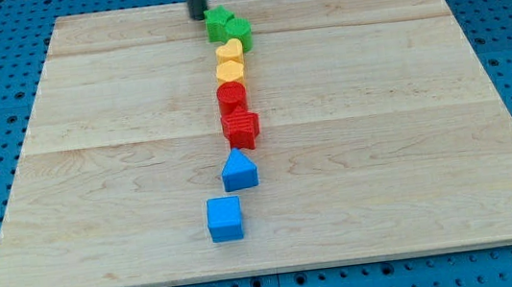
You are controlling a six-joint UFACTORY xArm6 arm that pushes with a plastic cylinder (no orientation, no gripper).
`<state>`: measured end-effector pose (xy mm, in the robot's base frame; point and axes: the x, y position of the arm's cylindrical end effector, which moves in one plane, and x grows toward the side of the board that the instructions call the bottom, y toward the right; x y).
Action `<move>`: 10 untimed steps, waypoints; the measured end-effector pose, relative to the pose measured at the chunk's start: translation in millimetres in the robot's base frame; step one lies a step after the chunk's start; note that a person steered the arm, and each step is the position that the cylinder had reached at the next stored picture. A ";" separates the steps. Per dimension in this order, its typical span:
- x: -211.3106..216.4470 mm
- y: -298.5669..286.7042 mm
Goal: Place the green star at the center left corner
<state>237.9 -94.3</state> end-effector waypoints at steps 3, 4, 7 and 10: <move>-40.7 109.3; -9.4 103.7; 34.2 16.3; 76.2 -109.8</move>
<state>314.1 -204.1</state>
